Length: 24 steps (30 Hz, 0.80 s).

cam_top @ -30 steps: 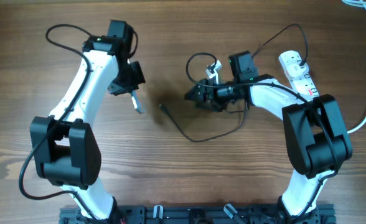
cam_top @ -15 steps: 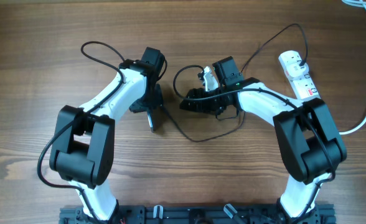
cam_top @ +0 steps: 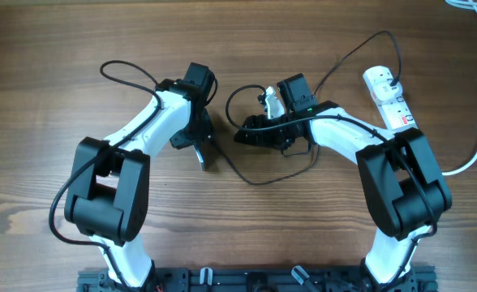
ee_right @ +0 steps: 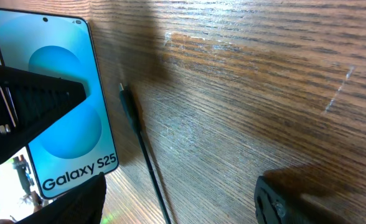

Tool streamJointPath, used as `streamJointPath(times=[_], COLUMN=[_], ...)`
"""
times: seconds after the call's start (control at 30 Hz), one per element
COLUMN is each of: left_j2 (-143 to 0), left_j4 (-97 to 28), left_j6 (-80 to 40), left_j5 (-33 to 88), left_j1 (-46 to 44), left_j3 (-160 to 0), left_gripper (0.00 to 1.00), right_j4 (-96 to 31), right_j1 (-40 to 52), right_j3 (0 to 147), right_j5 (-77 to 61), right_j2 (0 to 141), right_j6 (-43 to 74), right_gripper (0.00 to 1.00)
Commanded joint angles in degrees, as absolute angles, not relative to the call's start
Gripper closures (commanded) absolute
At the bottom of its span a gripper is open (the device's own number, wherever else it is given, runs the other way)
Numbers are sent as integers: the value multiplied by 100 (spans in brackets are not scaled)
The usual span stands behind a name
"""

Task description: Plug charger to phone and switch on socket

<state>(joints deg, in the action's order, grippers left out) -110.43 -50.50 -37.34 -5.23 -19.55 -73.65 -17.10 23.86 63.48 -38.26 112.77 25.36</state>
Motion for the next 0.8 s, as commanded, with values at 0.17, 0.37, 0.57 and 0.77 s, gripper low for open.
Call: streamJointPath(times=[0.17,0.37,0.57,0.77], left_j2=[-11030,-10971,-10971,-10971], left_j4=[-4569,-3540,-3503,-3844], left_j6=[-3935,-2943,-2108,-1066], left_j5=[1151,5162,7118,7537], left_j1=[-1535,-440,-113,-115], left_j3=[-7314,-7314,-7312,-7312], left_gripper=[96,96,96,96], right_j4=[-1745,-1745,-1756,-1765], right_j1=[2377,2377,2377,2377], right_j3=[6326,6326,6326,6326], right_j5=[-3341,-3343,-3343,-3343], right_j2=[11303,11303,11303,11303], right_j6=[2414,2414,2414,2410], right_gripper=[22,22,18,16])
